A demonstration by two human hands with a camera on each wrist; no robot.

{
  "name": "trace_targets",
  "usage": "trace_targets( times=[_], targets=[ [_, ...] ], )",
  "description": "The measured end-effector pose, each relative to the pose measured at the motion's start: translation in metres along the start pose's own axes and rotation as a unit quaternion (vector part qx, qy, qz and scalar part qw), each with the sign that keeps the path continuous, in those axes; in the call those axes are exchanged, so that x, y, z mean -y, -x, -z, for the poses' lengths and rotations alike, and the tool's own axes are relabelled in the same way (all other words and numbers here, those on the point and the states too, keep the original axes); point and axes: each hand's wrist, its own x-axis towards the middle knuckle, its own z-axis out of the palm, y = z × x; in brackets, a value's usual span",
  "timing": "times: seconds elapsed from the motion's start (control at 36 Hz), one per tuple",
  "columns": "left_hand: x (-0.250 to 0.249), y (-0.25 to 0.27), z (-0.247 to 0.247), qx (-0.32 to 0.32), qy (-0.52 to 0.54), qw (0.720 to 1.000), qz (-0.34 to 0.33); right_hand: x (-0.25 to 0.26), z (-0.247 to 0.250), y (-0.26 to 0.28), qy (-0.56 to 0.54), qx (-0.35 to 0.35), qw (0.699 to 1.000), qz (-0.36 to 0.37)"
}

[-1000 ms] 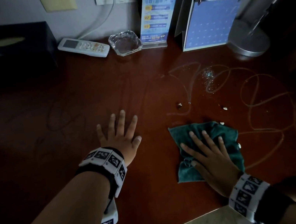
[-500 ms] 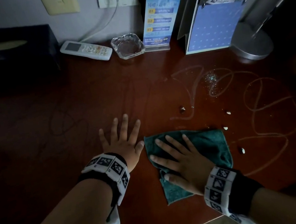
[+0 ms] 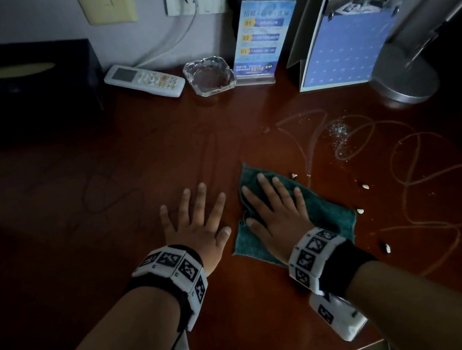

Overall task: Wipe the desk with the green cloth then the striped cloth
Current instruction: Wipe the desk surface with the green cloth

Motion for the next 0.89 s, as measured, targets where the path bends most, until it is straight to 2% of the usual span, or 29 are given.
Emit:
trace_targets(
  times=[0.11,0.19,0.25,0.33,0.42,0.47,0.56,0.64,0.89],
  targets=[
    [0.000,0.002,0.001,0.001,-0.006,1.000,-0.001,-0.001,0.009,-0.012,-0.020,-0.005,0.998,-0.060],
    [0.000,0.002,0.002,0.007,-0.005,1.000,-0.004,-0.003,0.022,-0.015,0.002,0.028,0.998,-0.060],
    [0.001,0.001,0.003,0.007,-0.005,1.000,-0.005,-0.006,0.034,-0.011,0.003,0.034,0.999,-0.029],
    [0.001,0.000,0.003,0.007,-0.007,1.000,-0.006,-0.014,0.043,0.001,0.042,0.033,0.997,0.064],
    [0.001,0.000,0.002,0.003,-0.004,1.000,-0.010,-0.024,0.038,0.010,0.097,0.105,0.979,0.144],
    [0.002,0.000,0.001,0.001,-0.001,1.000,-0.012,-0.032,0.033,0.006,0.106,0.131,0.971,0.171],
    [0.002,0.001,0.000,-0.002,0.001,1.000,-0.013,-0.041,0.029,-0.008,0.135,0.120,0.964,0.197],
    [0.001,0.001,0.001,-0.005,0.003,1.000,-0.014,-0.038,0.028,-0.025,0.130,0.101,0.968,0.189],
    [0.003,0.000,0.000,0.007,0.010,1.000,-0.022,-0.017,0.033,-0.074,0.078,0.027,0.991,0.109]
  ],
)
